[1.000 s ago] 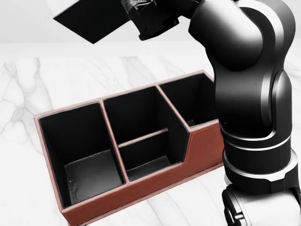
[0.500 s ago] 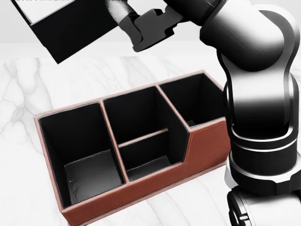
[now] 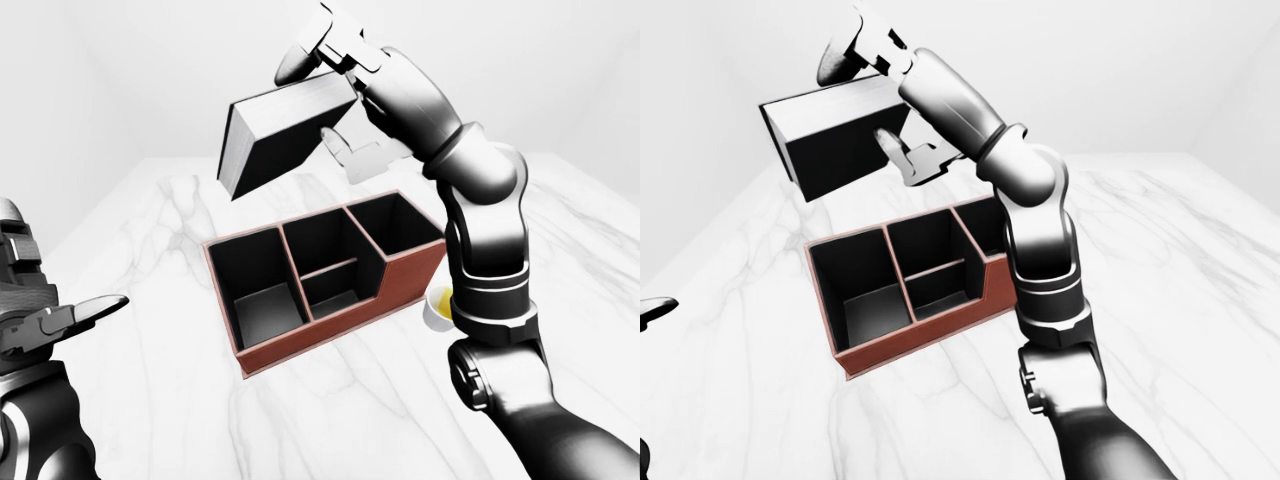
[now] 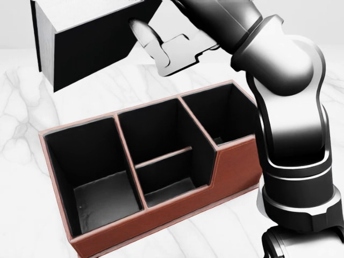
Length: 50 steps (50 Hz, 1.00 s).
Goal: Pick up the book and place it in the front compartment of the caddy.
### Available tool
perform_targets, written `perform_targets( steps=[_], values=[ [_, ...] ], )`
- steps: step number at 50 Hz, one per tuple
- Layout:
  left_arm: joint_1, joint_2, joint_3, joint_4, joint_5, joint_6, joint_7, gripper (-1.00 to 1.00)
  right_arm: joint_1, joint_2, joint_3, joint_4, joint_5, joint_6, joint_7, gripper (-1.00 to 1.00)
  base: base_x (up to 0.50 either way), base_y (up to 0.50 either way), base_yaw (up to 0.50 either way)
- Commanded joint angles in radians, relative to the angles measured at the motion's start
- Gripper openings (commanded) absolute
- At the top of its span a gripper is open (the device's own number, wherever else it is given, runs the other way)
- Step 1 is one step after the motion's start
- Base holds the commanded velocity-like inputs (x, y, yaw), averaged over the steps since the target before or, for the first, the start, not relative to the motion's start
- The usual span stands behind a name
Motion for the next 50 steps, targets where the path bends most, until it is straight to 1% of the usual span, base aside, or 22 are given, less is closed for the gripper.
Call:
perform_targets(
  steps=[1, 10, 17, 28, 50],
  values=[
    [0.003, -0.006, -0.005, -0.003, 0.007, 0.0, -0.003, 1.0, 0.043, -0.013, -0.036, 0.022, 0.089, 0.0, -0.094, -1.0, 0.0, 0.0, 0.0],
    [0.003, -0.005, -0.002, -0.002, 0.006, 0.0, -0.006, 1.0, 0.063, -0.017, -0.046, 0.067, 0.127, 0.0, -0.145, -1.0, 0.0, 0.0, 0.0],
    [0.001, -0.006, -0.006, 0.001, 0.009, 0.0, -0.006, 1.0, 0.074, -0.022, -0.045, 0.09, 0.139, 0.0, -0.163, -1.0, 0.0, 0.0, 0.0],
    [0.0, -0.005, -0.007, 0.003, 0.009, 0.0, -0.006, 1.0, 0.093, -0.025, -0.043, 0.098, 0.143, 0.0, -0.168, -1.0, 0.0, 0.0, 0.0],
    [0.003, -0.006, -0.007, 0.001, 0.008, 0.0, -0.006, 1.0, 0.086, -0.034, -0.045, 0.139, 0.126, 0.0, -0.16, -1.0, 0.0, 0.0, 0.0]
  ],
)
